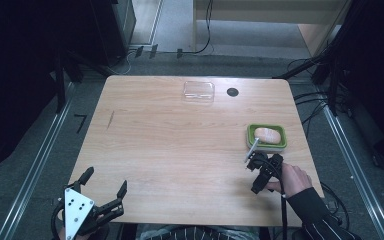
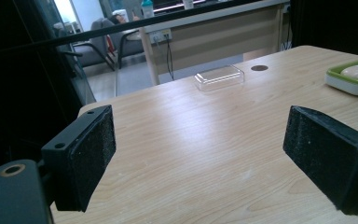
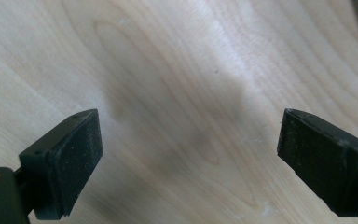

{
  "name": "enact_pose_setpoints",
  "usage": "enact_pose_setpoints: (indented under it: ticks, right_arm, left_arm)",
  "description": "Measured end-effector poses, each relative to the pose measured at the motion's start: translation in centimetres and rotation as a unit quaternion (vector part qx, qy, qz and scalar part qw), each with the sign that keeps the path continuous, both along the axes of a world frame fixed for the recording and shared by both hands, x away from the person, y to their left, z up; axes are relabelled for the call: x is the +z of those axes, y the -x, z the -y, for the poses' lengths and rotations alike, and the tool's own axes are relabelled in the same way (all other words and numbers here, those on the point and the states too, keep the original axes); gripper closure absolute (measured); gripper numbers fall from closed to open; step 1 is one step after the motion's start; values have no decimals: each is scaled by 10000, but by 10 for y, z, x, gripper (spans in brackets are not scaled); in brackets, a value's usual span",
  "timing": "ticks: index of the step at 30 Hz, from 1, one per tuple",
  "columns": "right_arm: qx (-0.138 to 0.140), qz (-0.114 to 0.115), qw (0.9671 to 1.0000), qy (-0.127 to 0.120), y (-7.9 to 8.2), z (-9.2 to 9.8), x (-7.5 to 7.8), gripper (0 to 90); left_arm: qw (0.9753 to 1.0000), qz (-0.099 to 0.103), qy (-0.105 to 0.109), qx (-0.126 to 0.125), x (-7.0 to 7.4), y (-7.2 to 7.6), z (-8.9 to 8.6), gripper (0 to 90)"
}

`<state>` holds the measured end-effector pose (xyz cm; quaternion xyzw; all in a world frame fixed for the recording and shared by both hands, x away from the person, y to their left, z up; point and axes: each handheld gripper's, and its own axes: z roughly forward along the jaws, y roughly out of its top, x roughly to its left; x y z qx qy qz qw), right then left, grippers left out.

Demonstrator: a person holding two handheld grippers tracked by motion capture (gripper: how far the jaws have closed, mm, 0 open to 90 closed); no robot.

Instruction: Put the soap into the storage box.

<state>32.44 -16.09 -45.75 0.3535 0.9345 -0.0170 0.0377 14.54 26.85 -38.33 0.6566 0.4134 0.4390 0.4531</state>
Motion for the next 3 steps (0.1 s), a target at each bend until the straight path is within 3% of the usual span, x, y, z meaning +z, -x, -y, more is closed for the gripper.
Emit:
enact_pose_setpoints:
  ticks: [3]
  right_arm:
    - [74, 2, 10000, -5, 2, 0, -1, 72]
  left_arm:
    - [10000, -12, -3, 1, 0, 0, 1, 96]
